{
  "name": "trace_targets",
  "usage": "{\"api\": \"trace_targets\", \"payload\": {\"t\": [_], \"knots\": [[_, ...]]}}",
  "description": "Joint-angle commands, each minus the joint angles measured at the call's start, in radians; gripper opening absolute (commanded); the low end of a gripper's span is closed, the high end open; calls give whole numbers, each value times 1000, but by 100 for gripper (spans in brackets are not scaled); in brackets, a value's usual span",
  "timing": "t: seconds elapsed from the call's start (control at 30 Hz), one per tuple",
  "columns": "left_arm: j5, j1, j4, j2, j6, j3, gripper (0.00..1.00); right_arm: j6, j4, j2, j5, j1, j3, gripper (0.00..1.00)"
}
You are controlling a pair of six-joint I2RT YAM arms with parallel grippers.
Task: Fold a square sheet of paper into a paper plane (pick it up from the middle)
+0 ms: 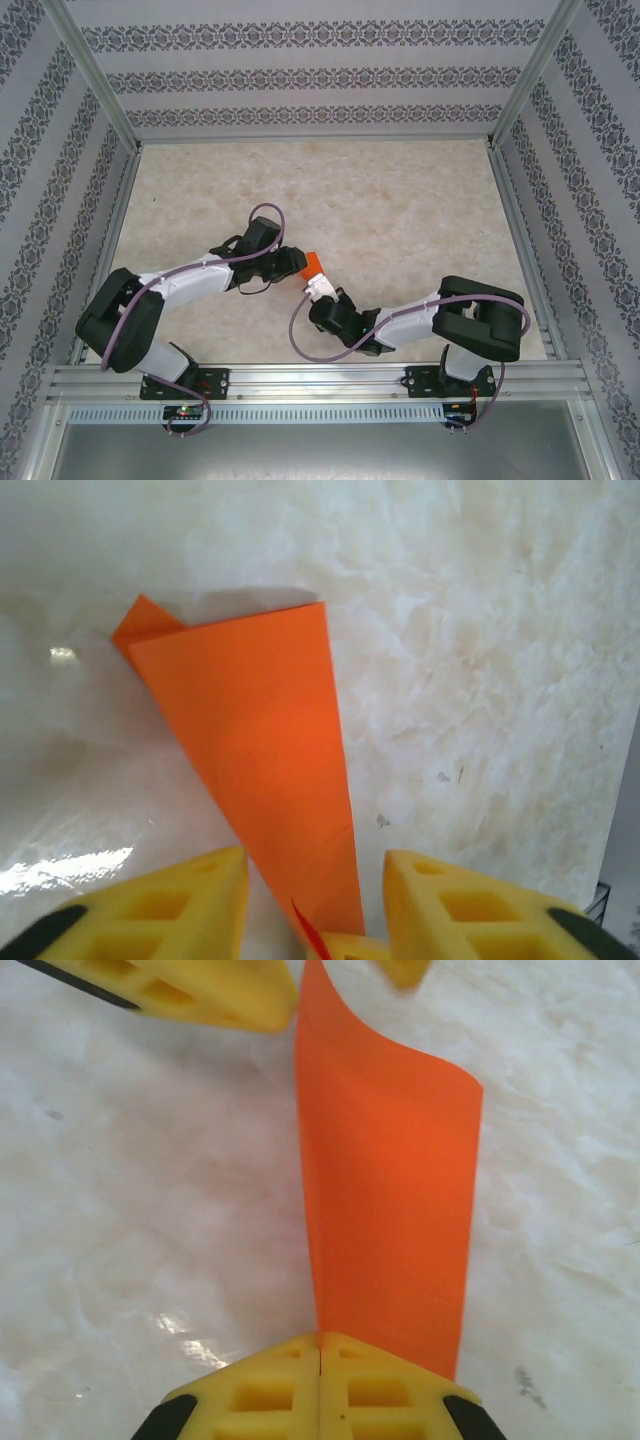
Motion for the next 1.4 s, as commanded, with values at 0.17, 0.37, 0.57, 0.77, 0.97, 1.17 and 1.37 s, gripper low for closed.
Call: {"api": "trace_targets", "payload": {"t": [0.17,0.37,0.57,0.77,0.97,1.17,1.37], "knots": [[-86,-12,-16,-172,39,-51,51,236,287,-28,-418,-134,-64,0],[-12,-12,77,-182,48,-91,49,354,442,27,-520,-190,-97,0],[55,-13,178,-143,27,-110,54,451,498,75,-568,-223,-102,0],[108,-16,268,-65,12,-107,54,546,603,152,-590,-241,-124,0],[147,-22,328,12,7,-103,54,618,711,210,-598,-258,-146,0],[144,-25,336,26,13,-115,54,647,716,209,-597,-268,-174,0],[124,-30,299,1,36,-111,56,671,691,201,-618,-286,-164,0]]}}
